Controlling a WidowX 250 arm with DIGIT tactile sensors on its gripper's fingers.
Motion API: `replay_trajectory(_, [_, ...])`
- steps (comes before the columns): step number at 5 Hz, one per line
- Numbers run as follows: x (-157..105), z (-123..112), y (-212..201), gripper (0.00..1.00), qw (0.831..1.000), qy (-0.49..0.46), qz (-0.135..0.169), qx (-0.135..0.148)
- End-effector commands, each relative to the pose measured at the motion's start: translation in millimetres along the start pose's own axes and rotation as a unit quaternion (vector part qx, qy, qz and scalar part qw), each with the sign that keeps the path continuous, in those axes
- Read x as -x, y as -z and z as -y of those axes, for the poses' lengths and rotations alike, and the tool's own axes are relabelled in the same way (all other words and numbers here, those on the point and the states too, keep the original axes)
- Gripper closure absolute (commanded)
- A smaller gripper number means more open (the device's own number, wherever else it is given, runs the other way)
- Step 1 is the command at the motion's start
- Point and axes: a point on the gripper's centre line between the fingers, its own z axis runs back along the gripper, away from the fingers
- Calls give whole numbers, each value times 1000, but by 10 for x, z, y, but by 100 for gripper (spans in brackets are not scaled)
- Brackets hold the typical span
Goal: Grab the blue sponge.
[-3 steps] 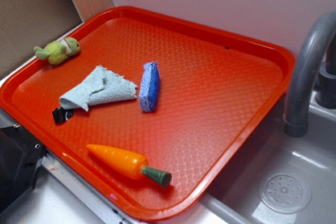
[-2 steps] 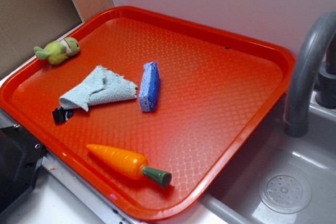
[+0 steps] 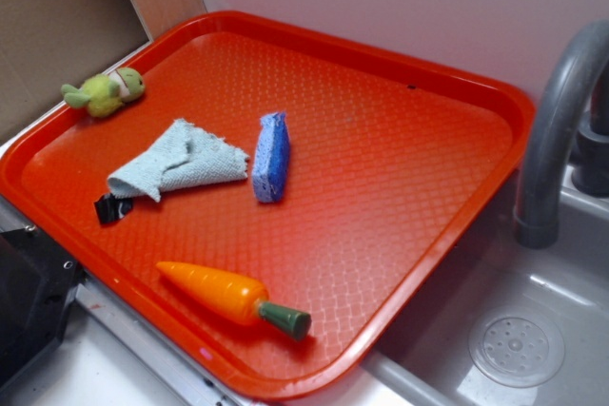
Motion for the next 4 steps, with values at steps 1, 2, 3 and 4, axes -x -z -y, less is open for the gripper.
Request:
replay_trajectory(1, [-315, 54, 357, 0, 988, -143, 58, -7])
replay_trajectory(2, [-549, 45, 732, 0, 980, -191, 62, -8])
replay_trajectory(3, [-709, 118, 964, 0, 977, -200, 69, -28])
replay_trajectory(4, [-851, 171, 1220, 0, 975, -212, 63, -32])
